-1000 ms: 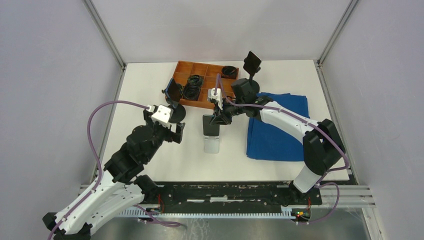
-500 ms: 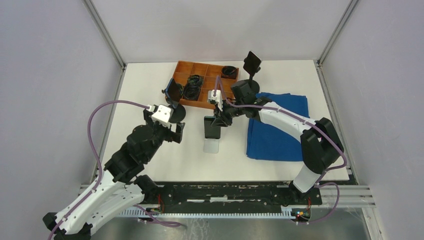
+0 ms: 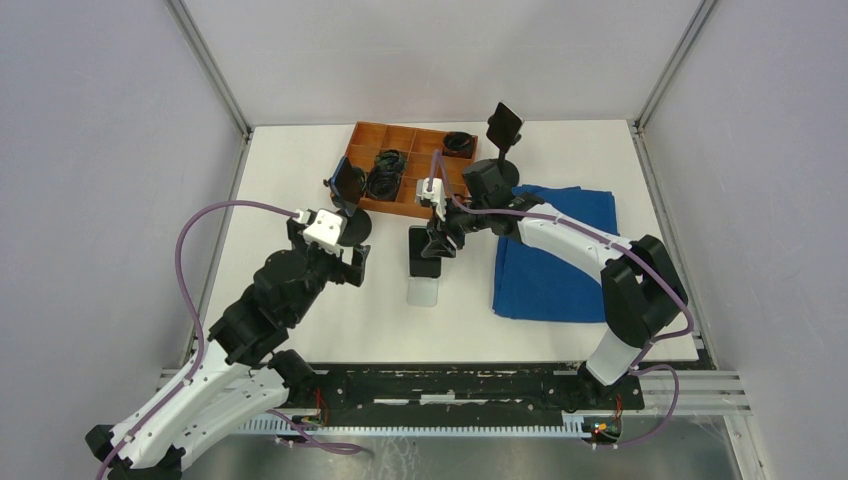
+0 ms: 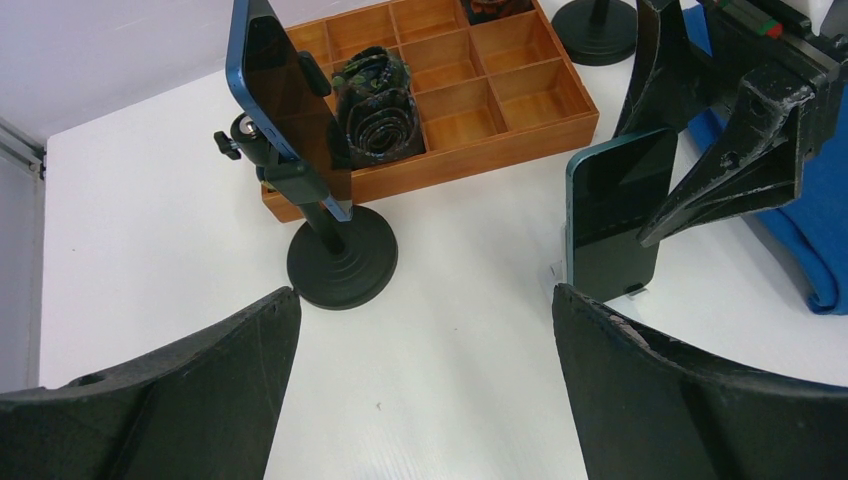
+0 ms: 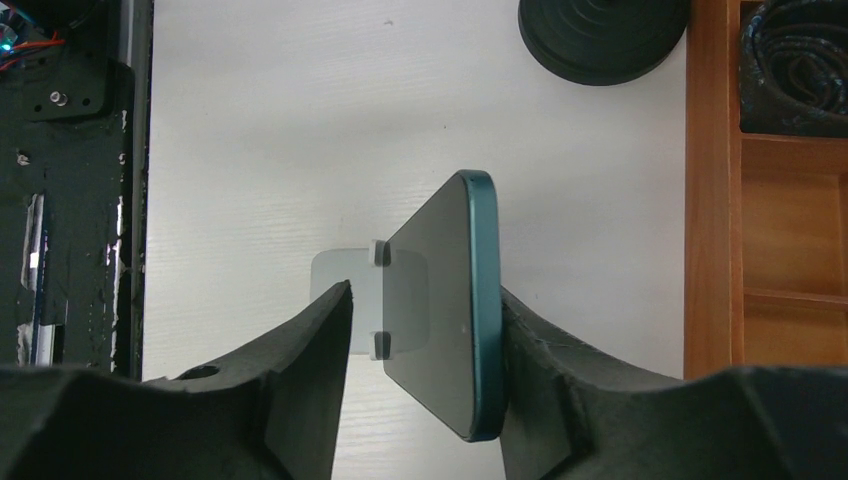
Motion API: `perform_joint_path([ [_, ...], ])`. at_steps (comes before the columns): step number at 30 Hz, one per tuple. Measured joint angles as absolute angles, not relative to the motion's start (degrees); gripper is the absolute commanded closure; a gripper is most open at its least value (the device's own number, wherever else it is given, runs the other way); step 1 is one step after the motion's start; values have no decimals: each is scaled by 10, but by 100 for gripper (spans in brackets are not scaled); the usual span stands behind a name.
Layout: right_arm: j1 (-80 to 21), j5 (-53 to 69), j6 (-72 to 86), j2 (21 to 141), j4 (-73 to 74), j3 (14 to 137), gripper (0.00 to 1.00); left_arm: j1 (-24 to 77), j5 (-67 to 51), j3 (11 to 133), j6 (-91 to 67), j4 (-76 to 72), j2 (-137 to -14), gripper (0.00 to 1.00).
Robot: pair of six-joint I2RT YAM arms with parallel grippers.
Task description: Place the phone on the phone stand
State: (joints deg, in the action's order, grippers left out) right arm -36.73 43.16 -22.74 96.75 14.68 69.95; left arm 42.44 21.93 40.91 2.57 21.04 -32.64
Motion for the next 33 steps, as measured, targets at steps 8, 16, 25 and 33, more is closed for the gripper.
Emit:
perform_joint_path([
  [8, -367, 418, -230, 975, 147, 700, 27, 422, 218, 409, 26, 211, -329, 0],
  [16, -367, 402, -234, 975, 147, 700, 14, 421, 209, 409, 26, 211, -330, 0],
  [25, -367, 385, -234, 975, 147, 700, 2, 421, 207, 409, 26, 211, -332, 0],
  [33, -367, 384, -235, 975, 147, 700, 2, 418, 205, 409, 26, 211, -335, 0],
])
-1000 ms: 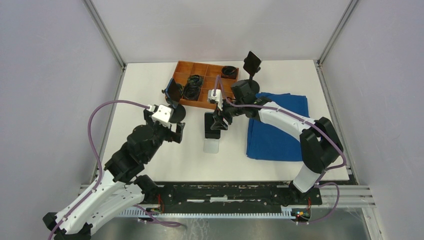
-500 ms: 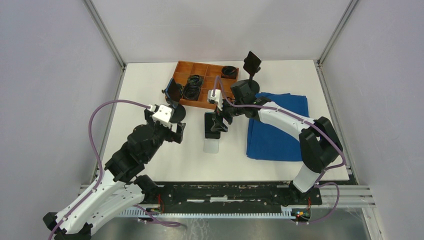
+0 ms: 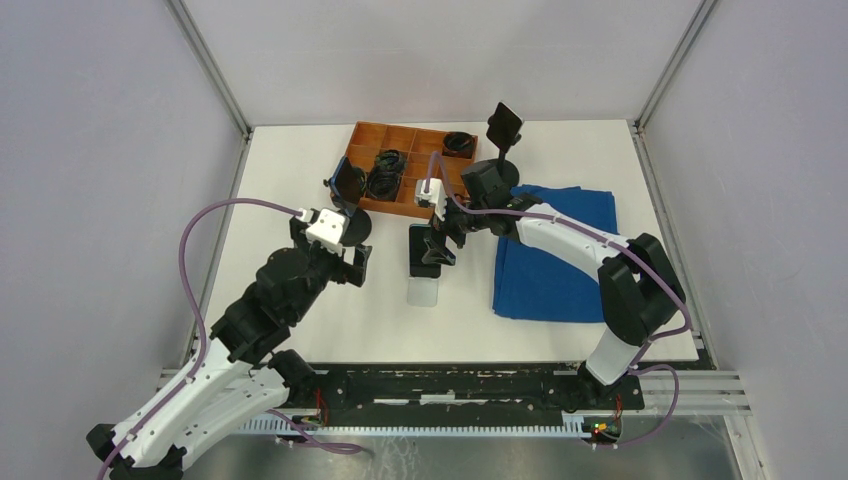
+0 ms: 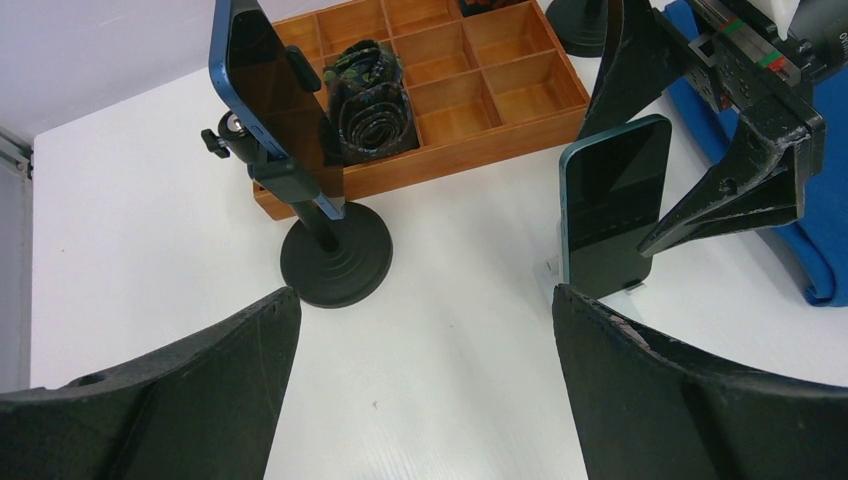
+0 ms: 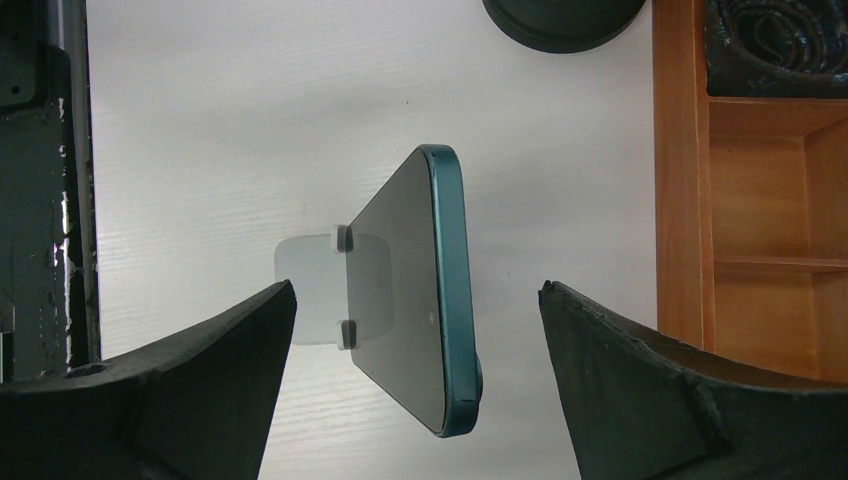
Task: Place the phone on the phone stand
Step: Place the phone on the phone stand, then reset both arms
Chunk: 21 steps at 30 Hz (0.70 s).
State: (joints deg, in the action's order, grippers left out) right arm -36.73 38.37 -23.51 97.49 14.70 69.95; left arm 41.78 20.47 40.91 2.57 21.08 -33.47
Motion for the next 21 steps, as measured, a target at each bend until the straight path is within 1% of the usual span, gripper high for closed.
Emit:
perform_joint_path([
  [8, -361, 371, -248, 972, 149, 700, 2, 417, 204, 409, 26, 211, -336, 0],
  [21, -328, 370, -261, 935, 153, 699, 2, 415, 204, 409, 26, 211, -336, 0],
])
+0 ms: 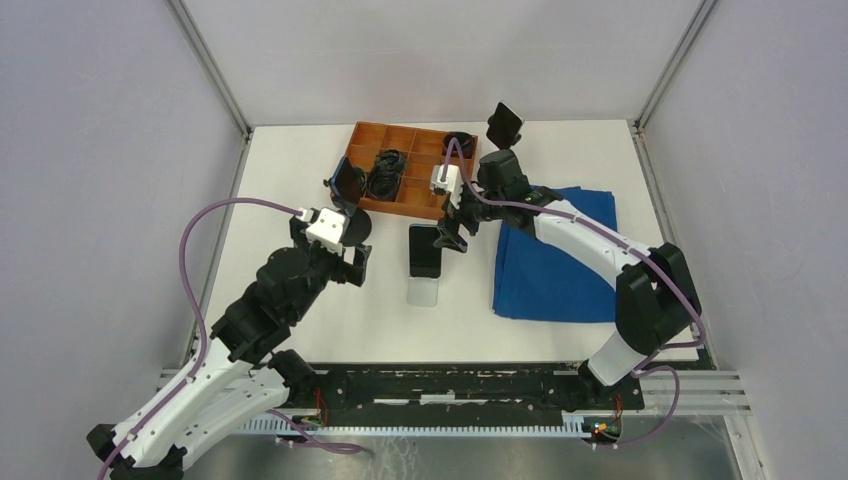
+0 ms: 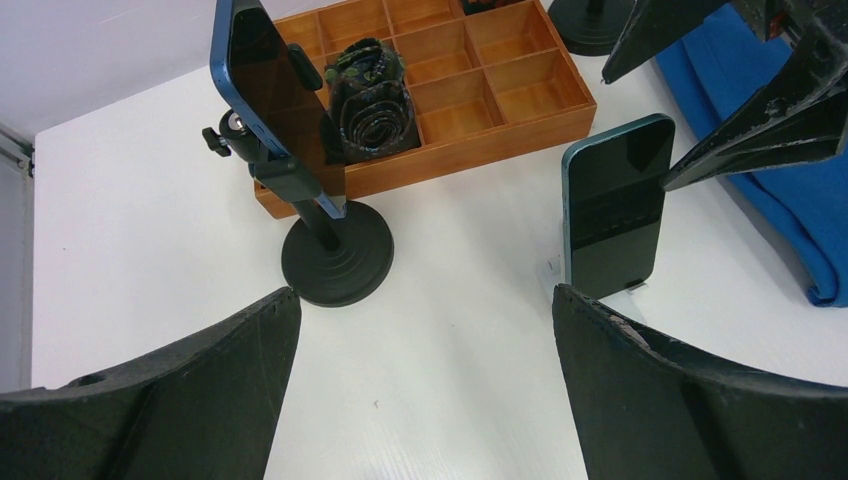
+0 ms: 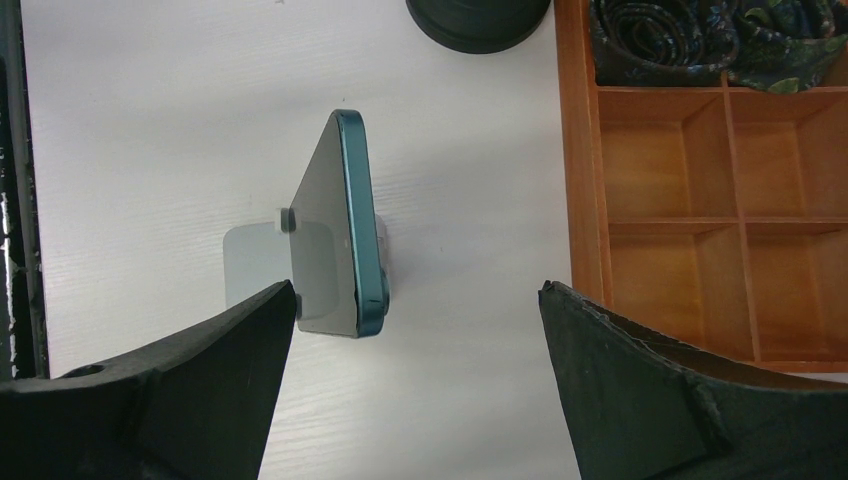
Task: Place the phone on the phone stand
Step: Reset both arms
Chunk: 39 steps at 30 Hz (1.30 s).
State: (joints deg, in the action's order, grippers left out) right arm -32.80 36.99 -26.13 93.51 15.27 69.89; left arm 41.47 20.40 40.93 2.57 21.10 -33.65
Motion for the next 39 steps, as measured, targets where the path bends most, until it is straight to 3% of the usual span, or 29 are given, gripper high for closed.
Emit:
perform_joint_path([
  [10, -284, 377, -278, 875, 156, 669, 2, 414, 204, 409, 26, 211, -336, 0],
  [27, -74, 397, -296, 690, 125, 538, 2, 378, 215, 409, 23, 201, -307, 0],
  [32, 6, 339, -284, 641, 96, 498, 2, 272, 196, 415, -3, 180, -324, 0],
  [39, 44, 161, -228, 580, 11, 445, 2, 46, 80, 470, -77, 149, -461, 0],
])
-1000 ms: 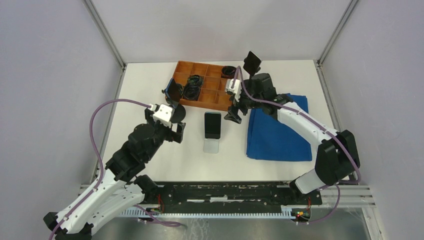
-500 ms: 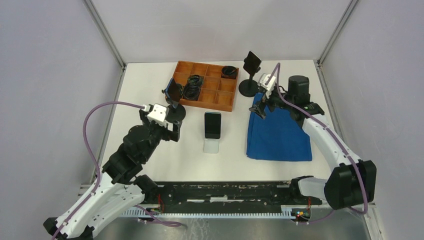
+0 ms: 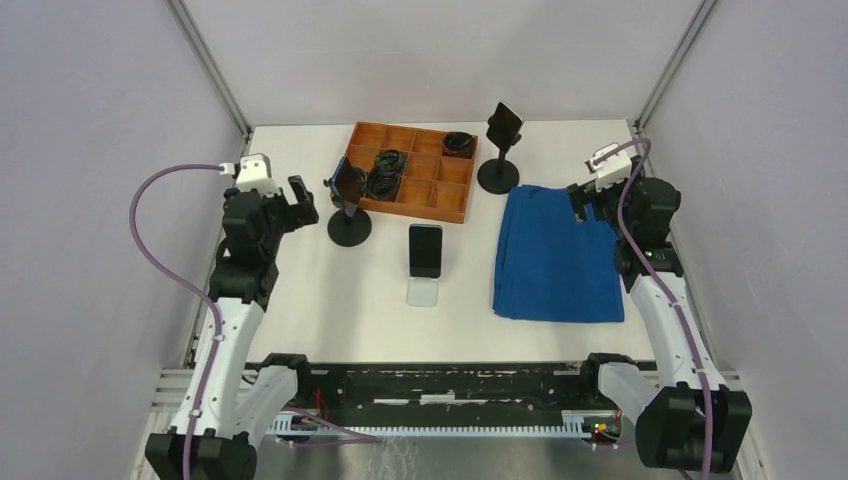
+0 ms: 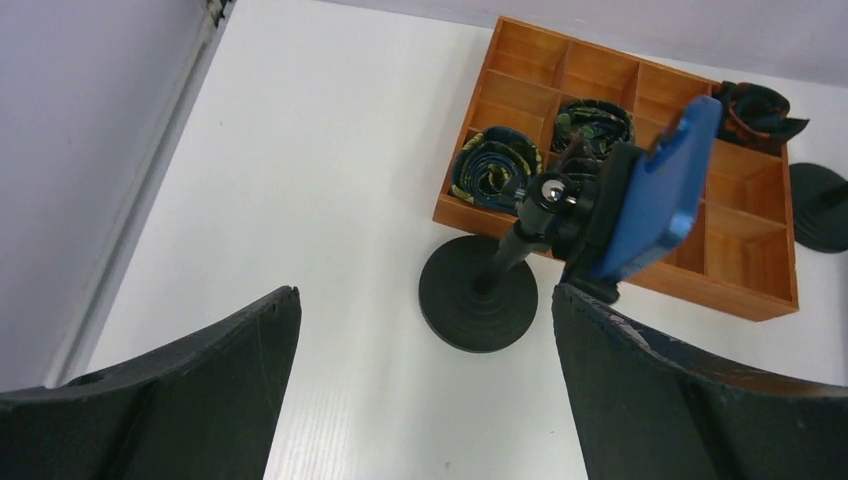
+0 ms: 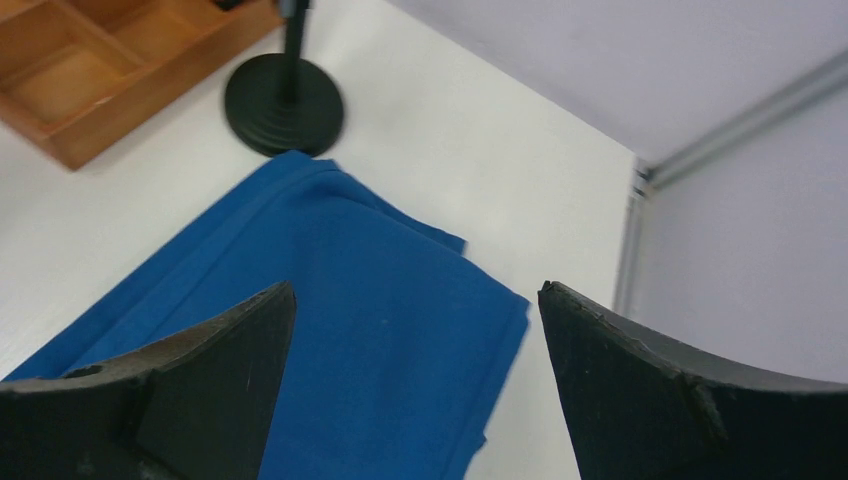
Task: Place the phone on the phone stand
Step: Reset both arms
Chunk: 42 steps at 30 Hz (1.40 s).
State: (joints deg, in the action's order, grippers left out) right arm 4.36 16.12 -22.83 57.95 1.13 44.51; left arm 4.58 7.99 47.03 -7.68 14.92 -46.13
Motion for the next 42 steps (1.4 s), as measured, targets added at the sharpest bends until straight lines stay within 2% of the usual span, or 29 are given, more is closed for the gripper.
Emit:
perform_joint_path([
  [7, 44, 95, -206, 568, -23, 443, 2, -16, 72, 494, -120, 144, -478, 0],
  [16, 43, 36, -94, 568, -42, 444, 2, -13, 55, 458, -120, 117, -372, 0],
  [42, 43, 105, -84, 576, -42, 444, 2, -8, 11, 448, -120, 119, -394, 0],
])
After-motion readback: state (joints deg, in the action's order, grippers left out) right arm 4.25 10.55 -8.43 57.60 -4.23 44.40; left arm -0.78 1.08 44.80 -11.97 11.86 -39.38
